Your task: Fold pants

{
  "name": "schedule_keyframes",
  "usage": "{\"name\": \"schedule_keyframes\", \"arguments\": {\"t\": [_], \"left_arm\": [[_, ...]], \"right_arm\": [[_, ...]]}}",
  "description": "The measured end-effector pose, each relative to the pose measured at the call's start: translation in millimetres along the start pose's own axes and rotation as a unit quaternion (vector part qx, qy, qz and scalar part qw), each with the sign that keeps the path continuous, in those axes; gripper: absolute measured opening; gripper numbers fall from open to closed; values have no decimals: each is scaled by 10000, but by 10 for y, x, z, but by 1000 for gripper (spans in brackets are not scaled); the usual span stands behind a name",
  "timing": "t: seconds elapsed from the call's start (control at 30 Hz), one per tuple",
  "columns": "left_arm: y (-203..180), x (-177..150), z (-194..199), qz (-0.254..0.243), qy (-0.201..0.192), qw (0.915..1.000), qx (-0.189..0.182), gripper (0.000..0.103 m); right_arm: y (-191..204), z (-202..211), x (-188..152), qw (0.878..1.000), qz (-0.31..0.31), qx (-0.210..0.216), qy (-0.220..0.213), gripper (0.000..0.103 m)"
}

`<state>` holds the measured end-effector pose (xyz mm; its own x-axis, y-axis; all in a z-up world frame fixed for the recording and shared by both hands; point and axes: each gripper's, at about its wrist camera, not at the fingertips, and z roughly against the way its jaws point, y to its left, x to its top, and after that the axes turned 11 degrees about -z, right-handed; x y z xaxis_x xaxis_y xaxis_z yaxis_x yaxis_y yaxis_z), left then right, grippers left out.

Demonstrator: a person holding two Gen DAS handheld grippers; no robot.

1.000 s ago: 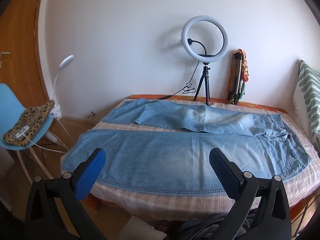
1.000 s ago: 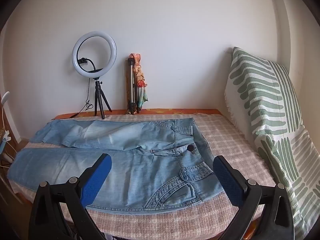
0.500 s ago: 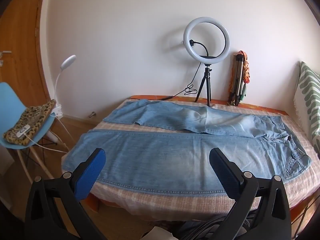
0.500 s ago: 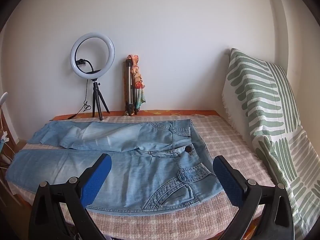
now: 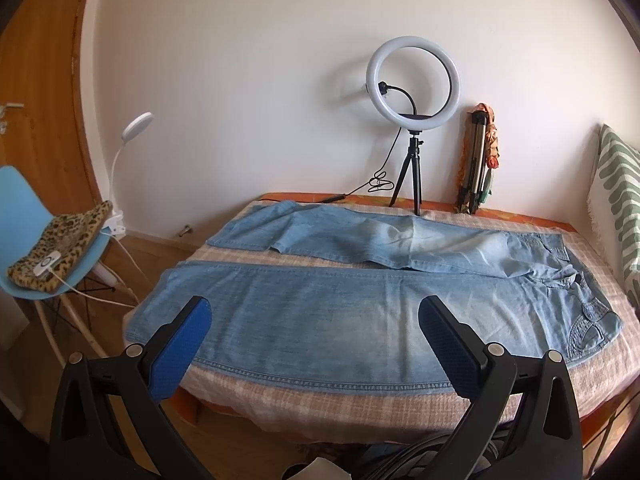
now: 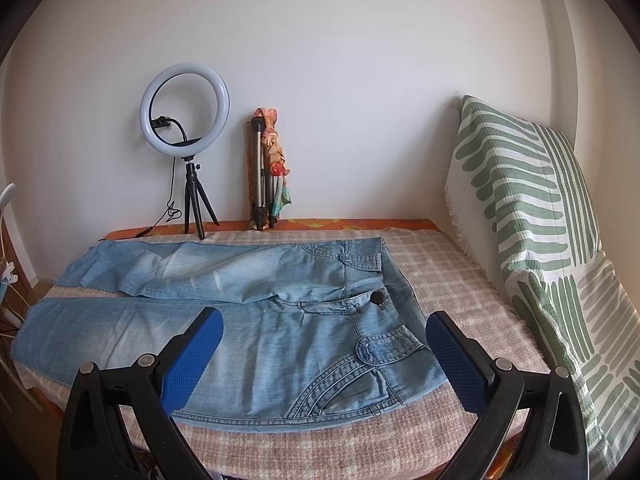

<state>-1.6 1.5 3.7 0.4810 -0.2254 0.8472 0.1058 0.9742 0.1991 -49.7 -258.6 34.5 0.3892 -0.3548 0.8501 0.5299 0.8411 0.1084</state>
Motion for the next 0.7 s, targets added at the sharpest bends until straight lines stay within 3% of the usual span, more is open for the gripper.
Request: {"name": "schedule_keyframes", "arguments": {"t": [0.7], "left_arm": [[5, 30, 17, 45, -26, 10000, -49, 103]], "right_arm": [[-4, 5, 6, 10000, 4, 1, -33, 103]]}}
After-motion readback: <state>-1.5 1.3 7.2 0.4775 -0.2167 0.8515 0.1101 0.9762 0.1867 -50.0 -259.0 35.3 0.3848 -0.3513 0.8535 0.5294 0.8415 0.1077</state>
